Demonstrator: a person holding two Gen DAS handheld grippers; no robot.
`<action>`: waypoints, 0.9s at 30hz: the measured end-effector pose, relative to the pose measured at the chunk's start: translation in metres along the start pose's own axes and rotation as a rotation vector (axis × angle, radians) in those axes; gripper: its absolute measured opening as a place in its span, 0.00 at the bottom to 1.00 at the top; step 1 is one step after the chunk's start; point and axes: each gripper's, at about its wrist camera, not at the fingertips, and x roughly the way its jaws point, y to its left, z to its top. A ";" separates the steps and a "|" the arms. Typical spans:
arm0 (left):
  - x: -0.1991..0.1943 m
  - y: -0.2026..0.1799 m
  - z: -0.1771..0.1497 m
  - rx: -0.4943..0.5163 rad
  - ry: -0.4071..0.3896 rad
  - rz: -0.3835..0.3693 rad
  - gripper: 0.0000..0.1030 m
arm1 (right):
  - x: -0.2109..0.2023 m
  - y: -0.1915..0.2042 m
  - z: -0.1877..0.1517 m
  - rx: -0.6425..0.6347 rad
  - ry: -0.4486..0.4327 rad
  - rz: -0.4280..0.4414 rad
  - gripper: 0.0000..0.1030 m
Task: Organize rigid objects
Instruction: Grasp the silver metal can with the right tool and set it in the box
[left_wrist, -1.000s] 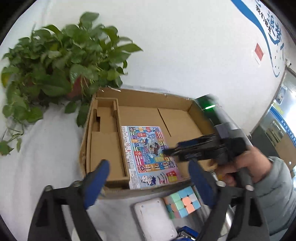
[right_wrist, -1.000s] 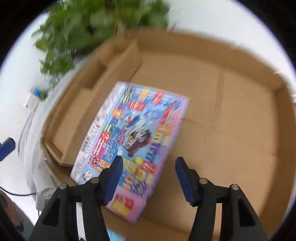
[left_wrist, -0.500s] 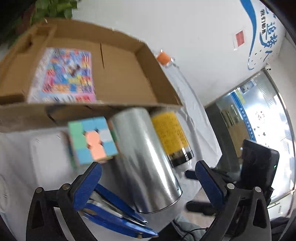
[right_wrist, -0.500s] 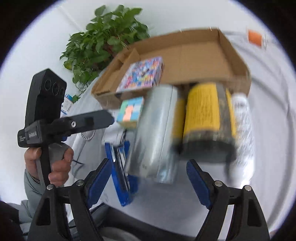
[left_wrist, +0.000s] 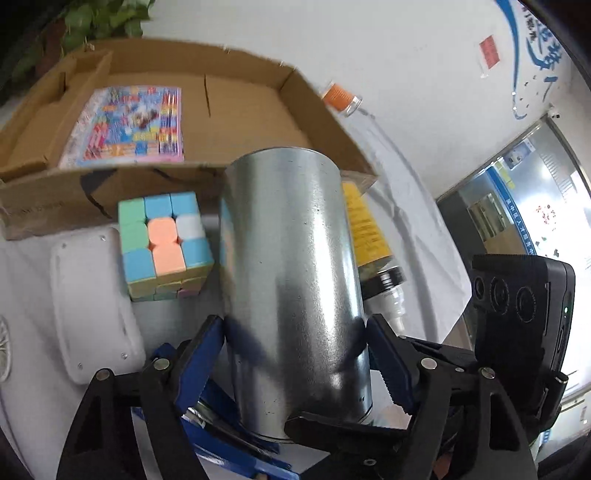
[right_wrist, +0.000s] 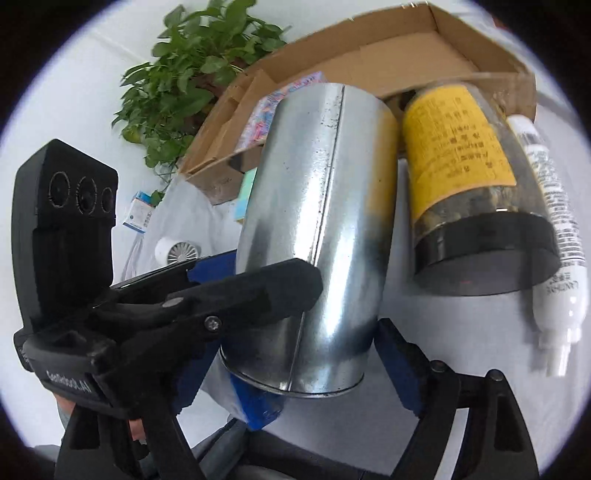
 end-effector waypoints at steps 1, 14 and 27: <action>-0.013 0.000 0.000 0.011 -0.023 -0.006 0.74 | -0.003 0.007 0.003 -0.017 -0.022 -0.003 0.82; -0.074 0.003 0.172 0.044 -0.233 -0.026 0.74 | -0.045 0.067 0.176 -0.301 -0.113 -0.060 0.82; 0.072 0.099 0.195 -0.189 0.125 -0.039 0.74 | 0.087 -0.023 0.204 -0.085 0.197 -0.106 0.81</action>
